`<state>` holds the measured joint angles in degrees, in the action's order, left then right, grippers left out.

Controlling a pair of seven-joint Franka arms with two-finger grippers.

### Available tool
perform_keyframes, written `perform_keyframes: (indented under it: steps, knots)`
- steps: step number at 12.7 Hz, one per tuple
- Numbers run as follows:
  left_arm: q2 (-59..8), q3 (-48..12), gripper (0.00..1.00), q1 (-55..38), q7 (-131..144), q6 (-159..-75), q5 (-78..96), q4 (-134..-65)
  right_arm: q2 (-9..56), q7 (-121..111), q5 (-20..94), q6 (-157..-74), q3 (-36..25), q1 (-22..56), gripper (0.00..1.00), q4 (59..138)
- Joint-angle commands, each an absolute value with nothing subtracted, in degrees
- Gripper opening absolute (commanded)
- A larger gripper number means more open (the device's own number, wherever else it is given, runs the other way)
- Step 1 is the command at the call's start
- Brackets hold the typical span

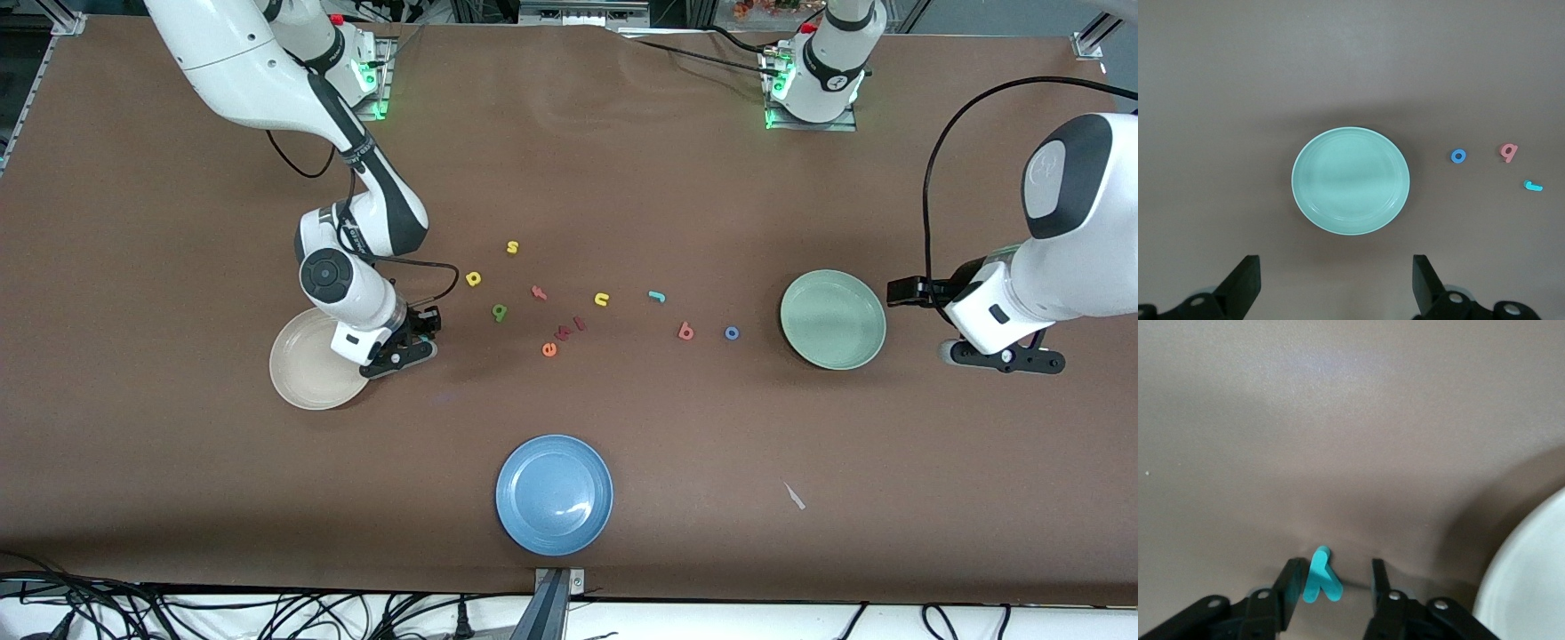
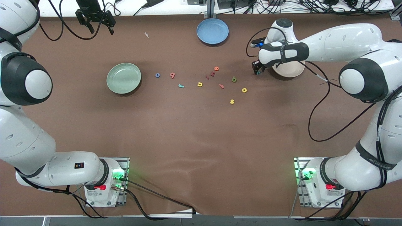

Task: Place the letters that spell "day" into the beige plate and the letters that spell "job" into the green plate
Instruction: 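Lower the right gripper and grasp the teal y letter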

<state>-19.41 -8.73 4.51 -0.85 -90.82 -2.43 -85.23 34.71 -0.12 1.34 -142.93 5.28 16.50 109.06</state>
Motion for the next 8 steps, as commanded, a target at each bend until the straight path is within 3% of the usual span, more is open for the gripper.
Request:
perform_keyframes:
  steps: [1,7,8]
  knots:
    - [-19.6,-8.35,1.0,4.31,-0.62,-90.18,-0.7,-84.9,32.96,0.79,0.62,-143.79,5.1,16.87,0.41,111.36]
    - [-19.6,-8.35,1.0,3.87,0.95,-90.18,-0.7,-85.08,32.87,0.7,0.62,-143.79,5.1,16.87,0.08,111.36]
    - [-19.77,-8.35,1.0,3.52,1.75,-90.18,-0.7,-85.08,32.61,0.62,0.62,-143.79,5.1,16.87,0.08,111.27]
